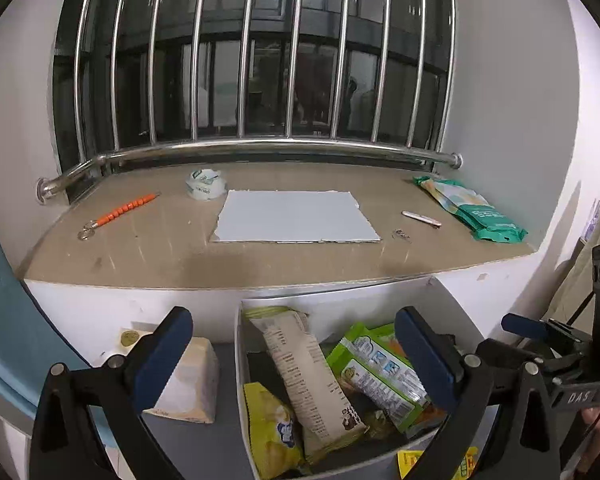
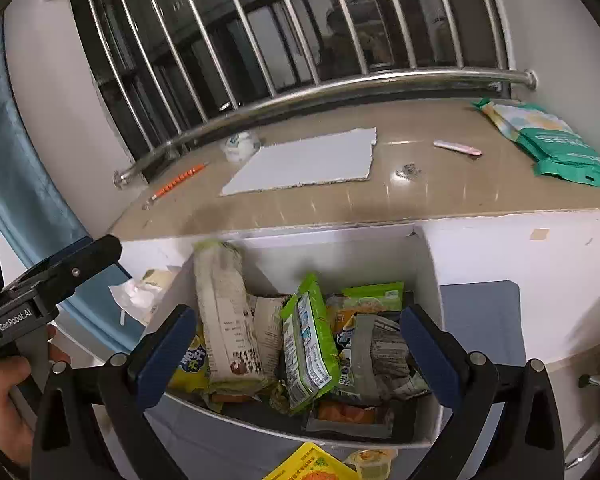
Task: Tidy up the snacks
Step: 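Carry both bags over the white box and open both grippers, then move both tools back to the remaining snacks on the table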
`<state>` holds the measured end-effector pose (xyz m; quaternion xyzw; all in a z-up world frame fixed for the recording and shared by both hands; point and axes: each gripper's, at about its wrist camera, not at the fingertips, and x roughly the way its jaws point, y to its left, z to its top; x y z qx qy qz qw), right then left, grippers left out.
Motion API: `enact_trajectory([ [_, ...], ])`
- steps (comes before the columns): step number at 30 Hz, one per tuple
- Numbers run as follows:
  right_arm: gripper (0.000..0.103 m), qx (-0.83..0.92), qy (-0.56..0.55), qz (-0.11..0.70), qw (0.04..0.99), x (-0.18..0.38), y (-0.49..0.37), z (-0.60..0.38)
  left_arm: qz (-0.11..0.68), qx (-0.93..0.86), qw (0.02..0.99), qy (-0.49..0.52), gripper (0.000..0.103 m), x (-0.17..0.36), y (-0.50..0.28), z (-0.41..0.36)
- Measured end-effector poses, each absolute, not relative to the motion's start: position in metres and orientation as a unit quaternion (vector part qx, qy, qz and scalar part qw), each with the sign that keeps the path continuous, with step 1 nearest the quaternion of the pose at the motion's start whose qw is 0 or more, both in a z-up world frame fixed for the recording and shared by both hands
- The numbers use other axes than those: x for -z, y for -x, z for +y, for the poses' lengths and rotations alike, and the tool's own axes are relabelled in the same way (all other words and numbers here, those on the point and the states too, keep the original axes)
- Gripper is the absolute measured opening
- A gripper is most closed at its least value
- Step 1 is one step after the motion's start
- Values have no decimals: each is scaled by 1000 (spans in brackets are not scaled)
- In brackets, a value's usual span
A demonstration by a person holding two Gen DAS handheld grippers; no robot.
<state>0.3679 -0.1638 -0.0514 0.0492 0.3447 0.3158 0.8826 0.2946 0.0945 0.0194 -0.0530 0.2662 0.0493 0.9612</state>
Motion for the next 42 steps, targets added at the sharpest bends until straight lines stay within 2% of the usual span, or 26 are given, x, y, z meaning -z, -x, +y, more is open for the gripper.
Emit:
enact_trajectory([
  [8,103,-341,-31,298,891,30,-312,-185,239,-20,970,23,103,-36,-226,72],
  [13,103,-357,-12,270,894,29,-258,-205,240,12,971,21,103,-25,-180,54],
  [19,103,-378,-4,276,884,57,-198,-232,265,35,963,27,103,21,-118,35],
  [24,103,-353,39,294,887,105,-158,-246,317,43,945,62,103,80,-76,32],
  [29,103,-332,88,325,881,140,-153,-243,353,41,931,85,103,115,-53,32],
  [42,103,-290,225,327,871,177,-208,-193,369,47,924,90,103,126,-37,26],
])
